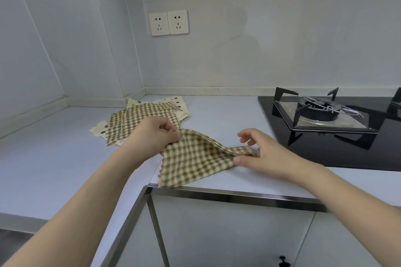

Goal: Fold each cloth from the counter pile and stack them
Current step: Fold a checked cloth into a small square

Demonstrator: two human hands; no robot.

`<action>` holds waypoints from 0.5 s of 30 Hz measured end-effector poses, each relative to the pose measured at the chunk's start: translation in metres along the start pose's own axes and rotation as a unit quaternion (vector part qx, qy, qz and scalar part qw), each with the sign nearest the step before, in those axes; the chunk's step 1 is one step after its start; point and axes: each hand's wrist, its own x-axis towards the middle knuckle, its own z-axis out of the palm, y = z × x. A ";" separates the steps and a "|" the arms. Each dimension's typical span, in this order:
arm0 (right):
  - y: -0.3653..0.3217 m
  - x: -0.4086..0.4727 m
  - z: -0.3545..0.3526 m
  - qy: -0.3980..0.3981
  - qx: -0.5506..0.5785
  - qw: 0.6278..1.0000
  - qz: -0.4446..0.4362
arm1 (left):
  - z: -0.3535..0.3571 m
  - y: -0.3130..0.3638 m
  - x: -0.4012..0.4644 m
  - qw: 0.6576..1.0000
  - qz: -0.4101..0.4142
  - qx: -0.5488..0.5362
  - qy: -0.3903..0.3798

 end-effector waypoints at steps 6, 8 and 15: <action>-0.005 0.006 0.004 0.052 -0.112 0.990 -0.064 | 0.001 -0.003 0.002 1.000 -0.006 0.013 -0.015; -0.004 0.009 0.000 0.101 -0.034 0.994 -0.031 | 0.000 -0.005 0.001 0.999 -0.014 0.034 -0.024; -0.003 0.018 -0.023 0.109 0.376 0.917 0.069 | 0.002 -0.001 -0.002 0.997 0.017 0.077 0.009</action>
